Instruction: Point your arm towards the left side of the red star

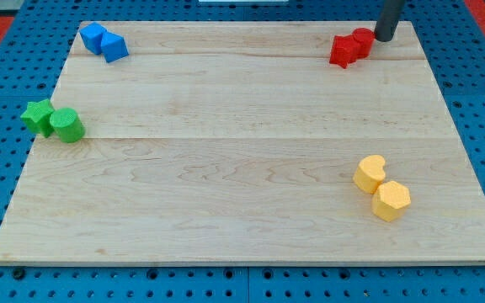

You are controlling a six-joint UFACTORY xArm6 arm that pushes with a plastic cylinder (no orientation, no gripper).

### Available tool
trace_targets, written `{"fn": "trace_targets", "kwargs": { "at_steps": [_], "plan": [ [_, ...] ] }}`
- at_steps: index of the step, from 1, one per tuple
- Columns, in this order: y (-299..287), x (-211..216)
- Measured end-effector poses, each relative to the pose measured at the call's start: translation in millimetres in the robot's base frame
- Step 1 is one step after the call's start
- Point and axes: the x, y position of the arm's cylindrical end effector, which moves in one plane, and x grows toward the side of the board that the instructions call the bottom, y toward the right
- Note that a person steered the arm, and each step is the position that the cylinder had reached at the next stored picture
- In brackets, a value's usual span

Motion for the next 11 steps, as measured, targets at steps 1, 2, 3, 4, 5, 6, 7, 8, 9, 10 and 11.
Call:
{"fn": "trace_targets", "kwargs": {
  "at_steps": [1,2,3,4,5,6,7,8,9,10,11],
  "plan": [
    [-31,0],
    [-82,0],
    [-65,-4],
    [-21,-21],
    [5,48],
    [-16,85],
    [-84,149],
    [-173,157],
    [-201,96],
    [-176,36],
    [-167,25]
  ]
}}
